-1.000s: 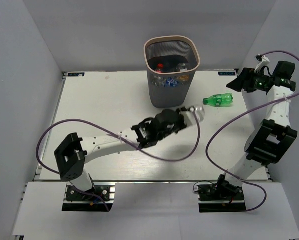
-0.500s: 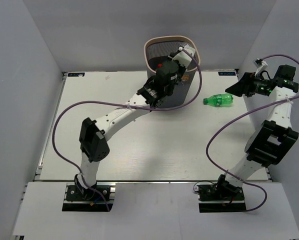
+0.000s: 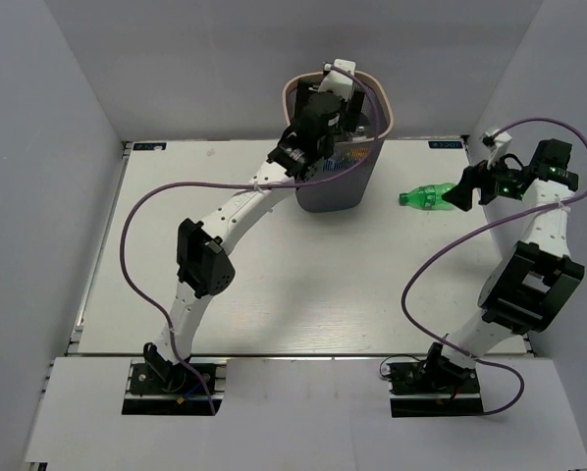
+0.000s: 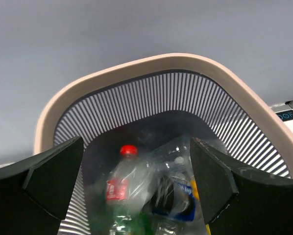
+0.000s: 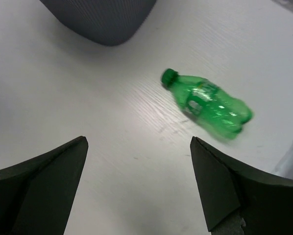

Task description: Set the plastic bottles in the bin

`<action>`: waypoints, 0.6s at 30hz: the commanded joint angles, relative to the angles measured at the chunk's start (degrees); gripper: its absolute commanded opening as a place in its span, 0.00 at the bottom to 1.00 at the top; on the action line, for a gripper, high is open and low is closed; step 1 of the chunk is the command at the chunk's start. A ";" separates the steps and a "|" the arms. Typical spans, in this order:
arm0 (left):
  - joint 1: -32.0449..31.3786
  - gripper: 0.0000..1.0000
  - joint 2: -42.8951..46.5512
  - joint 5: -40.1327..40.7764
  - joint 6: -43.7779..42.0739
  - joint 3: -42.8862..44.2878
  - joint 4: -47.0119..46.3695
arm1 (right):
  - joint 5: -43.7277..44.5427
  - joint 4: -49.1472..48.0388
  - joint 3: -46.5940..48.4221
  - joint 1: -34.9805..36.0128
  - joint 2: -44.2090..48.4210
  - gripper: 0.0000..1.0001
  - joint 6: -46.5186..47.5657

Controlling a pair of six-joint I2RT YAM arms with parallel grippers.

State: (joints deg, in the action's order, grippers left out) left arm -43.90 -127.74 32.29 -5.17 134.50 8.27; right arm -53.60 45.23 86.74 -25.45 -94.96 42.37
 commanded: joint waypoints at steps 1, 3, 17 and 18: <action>-0.05 0.99 9.86 -4.33 1.83 -1.32 2.97 | 4.21 -1.21 -0.96 -0.21 1.71 0.90 27.90; -0.05 0.99 17.59 -10.80 4.71 -5.36 6.65 | 7.19 -1.29 -0.52 0.14 -0.92 0.90 39.99; -0.05 0.99 74.36 -13.32 30.73 -80.76 11.76 | 21.52 0.30 17.33 6.46 -23.60 0.90 53.78; -0.05 0.99 75.52 -13.31 32.05 -82.45 11.77 | 22.57 -2.05 16.98 7.16 -24.22 0.90 53.52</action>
State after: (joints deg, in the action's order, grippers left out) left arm -44.01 -52.45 17.19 18.52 58.43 14.92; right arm -34.41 46.30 102.32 -20.21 -119.11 92.03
